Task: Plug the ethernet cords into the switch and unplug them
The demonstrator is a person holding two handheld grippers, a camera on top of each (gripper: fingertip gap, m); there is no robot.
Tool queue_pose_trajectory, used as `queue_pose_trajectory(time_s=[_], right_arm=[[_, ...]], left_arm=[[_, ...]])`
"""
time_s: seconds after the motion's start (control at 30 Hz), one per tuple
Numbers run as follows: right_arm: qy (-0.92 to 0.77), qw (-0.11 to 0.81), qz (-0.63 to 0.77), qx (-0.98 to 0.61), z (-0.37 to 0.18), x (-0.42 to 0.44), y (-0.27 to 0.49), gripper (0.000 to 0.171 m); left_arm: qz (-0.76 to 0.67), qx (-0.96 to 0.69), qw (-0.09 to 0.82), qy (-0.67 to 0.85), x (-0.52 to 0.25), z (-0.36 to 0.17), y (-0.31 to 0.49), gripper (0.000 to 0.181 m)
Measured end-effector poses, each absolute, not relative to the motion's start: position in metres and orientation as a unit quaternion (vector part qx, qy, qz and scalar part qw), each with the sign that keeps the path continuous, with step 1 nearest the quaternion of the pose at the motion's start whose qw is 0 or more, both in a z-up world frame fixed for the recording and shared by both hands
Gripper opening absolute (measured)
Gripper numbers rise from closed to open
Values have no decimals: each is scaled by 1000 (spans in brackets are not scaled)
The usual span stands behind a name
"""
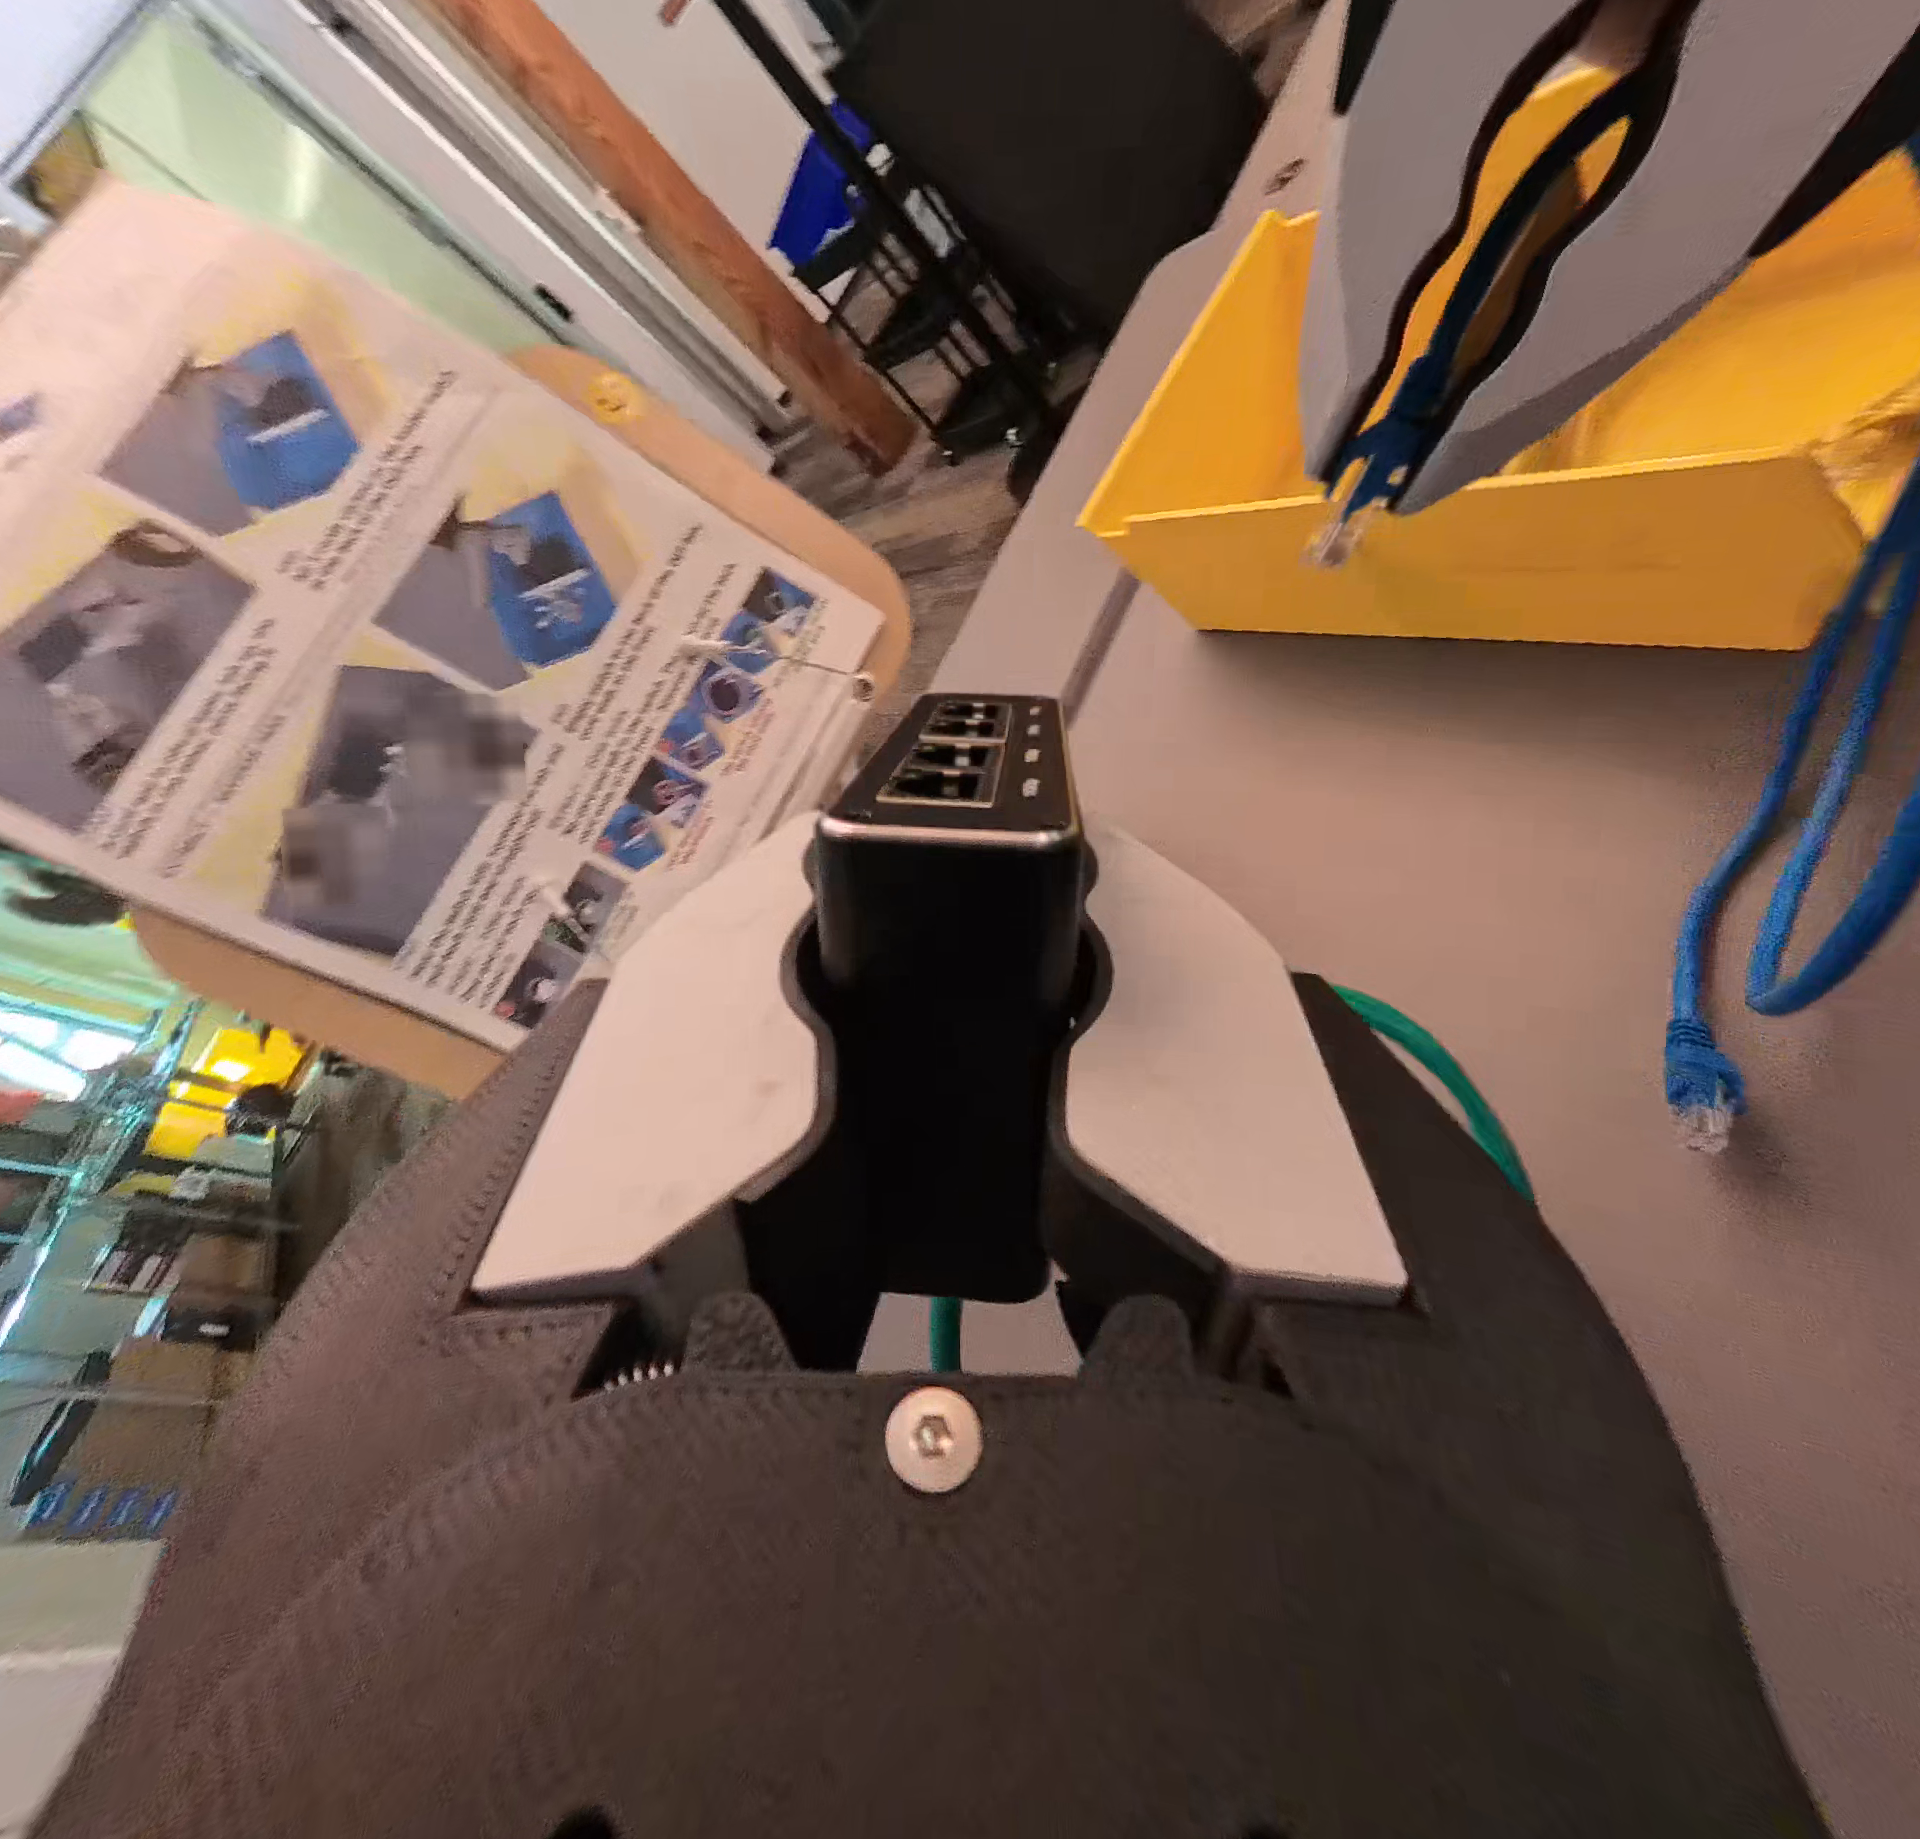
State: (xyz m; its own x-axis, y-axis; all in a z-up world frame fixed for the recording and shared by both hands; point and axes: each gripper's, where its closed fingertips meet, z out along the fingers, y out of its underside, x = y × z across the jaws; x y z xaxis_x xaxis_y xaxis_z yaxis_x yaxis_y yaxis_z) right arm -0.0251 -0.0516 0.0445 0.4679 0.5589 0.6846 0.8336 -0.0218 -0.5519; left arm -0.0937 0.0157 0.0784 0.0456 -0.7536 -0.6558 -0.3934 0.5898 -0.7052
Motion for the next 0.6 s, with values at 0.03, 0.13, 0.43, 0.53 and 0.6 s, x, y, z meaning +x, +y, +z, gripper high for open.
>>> queue_pose_trajectory(time_s=[0.03, 0.13, 0.43, 0.53, 0.6], right_arm=[[-473, 502, -176, -702, 50, -16, -44, 13], [-434, 497, -232, -715, 59, -2, -36, 14], [-350, 524, -329, -704, 171, 56, -63, 14], [-317, 502, -354, -722, 184, 93, -76, 14], [-297, 494, -356, -735, 186, 112, -84, 14]], left_arm=[[-156, -431, 589, 666, -99, 83, 21, 39], [-178, -446, 592, 648, -113, 98, 30, 39], [-253, -432, 576, 646, -120, 114, 12, 39], [-255, -428, 573, 651, -121, 115, 7, 39], [-261, -422, 577, 649, -123, 119, 3, 39]])
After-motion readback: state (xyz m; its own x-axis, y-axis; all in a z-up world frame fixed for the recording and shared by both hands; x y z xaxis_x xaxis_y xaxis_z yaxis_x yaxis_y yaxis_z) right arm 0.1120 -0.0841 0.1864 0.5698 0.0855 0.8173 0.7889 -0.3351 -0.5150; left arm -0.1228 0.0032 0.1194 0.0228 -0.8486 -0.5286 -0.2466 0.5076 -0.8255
